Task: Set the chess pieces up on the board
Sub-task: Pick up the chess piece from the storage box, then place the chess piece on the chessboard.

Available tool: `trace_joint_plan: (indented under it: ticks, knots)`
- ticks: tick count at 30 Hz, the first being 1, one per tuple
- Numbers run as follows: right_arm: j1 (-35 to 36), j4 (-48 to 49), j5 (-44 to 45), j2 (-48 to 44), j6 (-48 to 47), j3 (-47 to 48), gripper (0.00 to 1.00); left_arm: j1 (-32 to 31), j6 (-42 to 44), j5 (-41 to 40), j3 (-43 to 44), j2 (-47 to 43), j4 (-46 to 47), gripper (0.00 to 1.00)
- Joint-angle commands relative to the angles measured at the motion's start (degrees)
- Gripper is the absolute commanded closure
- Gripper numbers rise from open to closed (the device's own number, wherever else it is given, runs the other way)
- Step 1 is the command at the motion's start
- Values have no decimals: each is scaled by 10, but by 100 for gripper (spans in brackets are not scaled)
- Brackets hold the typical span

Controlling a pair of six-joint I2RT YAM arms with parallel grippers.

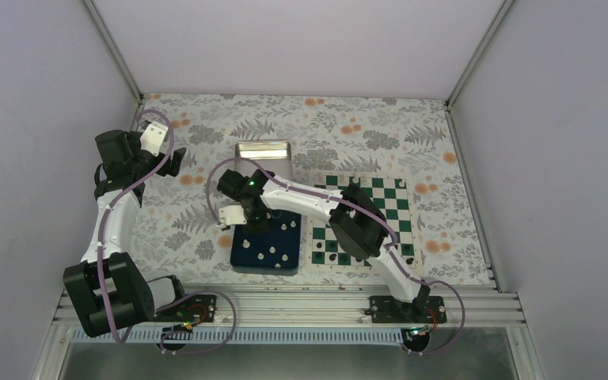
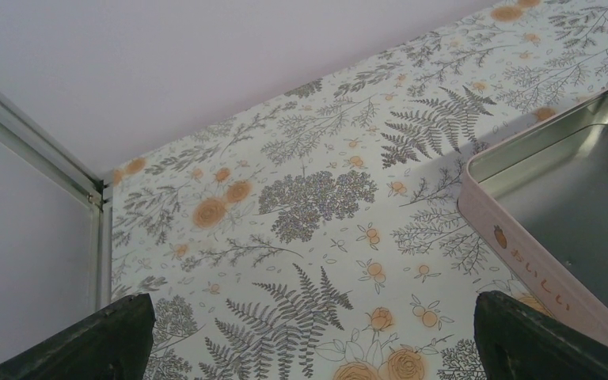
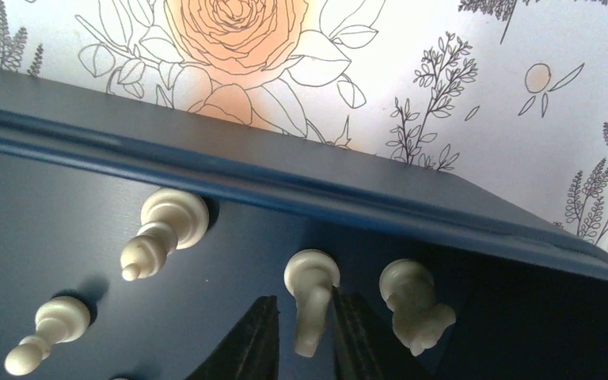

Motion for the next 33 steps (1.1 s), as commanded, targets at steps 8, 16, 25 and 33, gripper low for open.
trace_joint_plan:
  ticks: [8, 16, 25, 33]
  knots:
    - [-6, -5, -22, 10, 3, 14, 92, 7, 0, 17, -8, -6, 15, 0]
    - [-29, -54, -26, -68, 7, 30, 95, 7, -1, 17, -6, -5, 16, 0]
    - [-135, -111, 19, -177, 11, 21, 96, 8, -1, 16, -3, -6, 14, 0]
    - [-283, -89, 18, -206, -18, -44, 95, 9, -2, 15, -2, -7, 12, 0]
